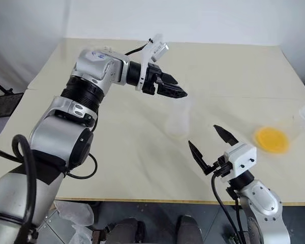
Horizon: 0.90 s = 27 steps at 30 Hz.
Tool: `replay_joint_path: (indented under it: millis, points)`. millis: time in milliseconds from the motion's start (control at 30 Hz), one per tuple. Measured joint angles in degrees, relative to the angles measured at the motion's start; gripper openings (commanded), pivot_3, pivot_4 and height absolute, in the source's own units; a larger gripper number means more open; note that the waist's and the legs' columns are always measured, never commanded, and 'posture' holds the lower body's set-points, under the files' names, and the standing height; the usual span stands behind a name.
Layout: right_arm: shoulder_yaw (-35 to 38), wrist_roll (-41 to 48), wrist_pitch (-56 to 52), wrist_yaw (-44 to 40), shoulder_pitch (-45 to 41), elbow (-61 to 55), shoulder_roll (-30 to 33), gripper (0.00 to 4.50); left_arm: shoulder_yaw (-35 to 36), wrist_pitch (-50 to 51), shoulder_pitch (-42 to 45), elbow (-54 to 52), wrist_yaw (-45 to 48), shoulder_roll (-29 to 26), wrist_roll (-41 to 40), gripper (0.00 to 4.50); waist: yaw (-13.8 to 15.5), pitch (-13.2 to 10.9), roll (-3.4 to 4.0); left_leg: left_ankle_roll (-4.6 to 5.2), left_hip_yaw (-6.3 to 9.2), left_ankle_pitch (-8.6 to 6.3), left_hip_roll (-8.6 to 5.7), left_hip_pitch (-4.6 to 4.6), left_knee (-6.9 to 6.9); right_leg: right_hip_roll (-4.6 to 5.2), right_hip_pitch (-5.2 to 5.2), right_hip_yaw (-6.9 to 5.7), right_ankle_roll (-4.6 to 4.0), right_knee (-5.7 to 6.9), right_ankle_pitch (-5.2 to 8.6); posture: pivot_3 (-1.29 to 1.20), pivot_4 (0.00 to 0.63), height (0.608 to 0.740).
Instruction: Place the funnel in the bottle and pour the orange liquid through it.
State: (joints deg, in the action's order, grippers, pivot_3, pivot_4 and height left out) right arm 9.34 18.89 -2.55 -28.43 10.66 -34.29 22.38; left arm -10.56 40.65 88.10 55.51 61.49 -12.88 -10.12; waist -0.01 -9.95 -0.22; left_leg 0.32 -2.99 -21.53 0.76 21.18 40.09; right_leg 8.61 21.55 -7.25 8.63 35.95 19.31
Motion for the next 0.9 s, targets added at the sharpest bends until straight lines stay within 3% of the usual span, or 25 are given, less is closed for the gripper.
replay_joint_path:
  millis: [200,500,667,900]
  points:
    - [-0.04,0.00,0.02,0.00,-0.43,0.16,0.00,4.50,1.44,-6.37,-3.06,-0.18,0.54,-0.46,1.00,4.45,-0.02,0.00,0.00,0.00,0.00,0.00,0.00,-0.01,0.01,0.00,0.00,0.00,0.00,0.01,0.00,0.00,0.150,0.740]
    - [1.24,0.32,-0.09,-0.10,-0.64,0.30,1.28,4.50,13.56,-20.58,-16.30,-12.40,13.84,-5.79,-9.61,4.45,-0.42,0.01,0.02,0.00,-0.01,0.00,0.05,-0.06,0.04,-0.01,0.01,-0.01,0.00,0.06,0.00,0.00,0.150,0.740]
    - [9.74,3.41,-0.42,0.17,1.96,0.36,2.28,4.50,15.64,-33.25,-28.22,-15.44,17.08,-13.16,-9.04,4.45,-0.23,0.03,0.05,0.00,0.03,0.00,0.03,-0.08,0.04,0.00,-0.01,-0.02,0.00,0.11,0.00,0.00,0.150,0.740]
    - [24.23,6.79,0.41,0.92,10.43,1.75,1.35,4.50,18.50,-36.94,-46.49,-28.90,14.92,-15.03,-10.95,4.45,0.72,0.03,0.04,0.03,0.22,-0.02,-0.01,-0.01,0.10,0.04,-0.09,-0.07,0.00,0.11,0.00,0.00,0.150,0.740]
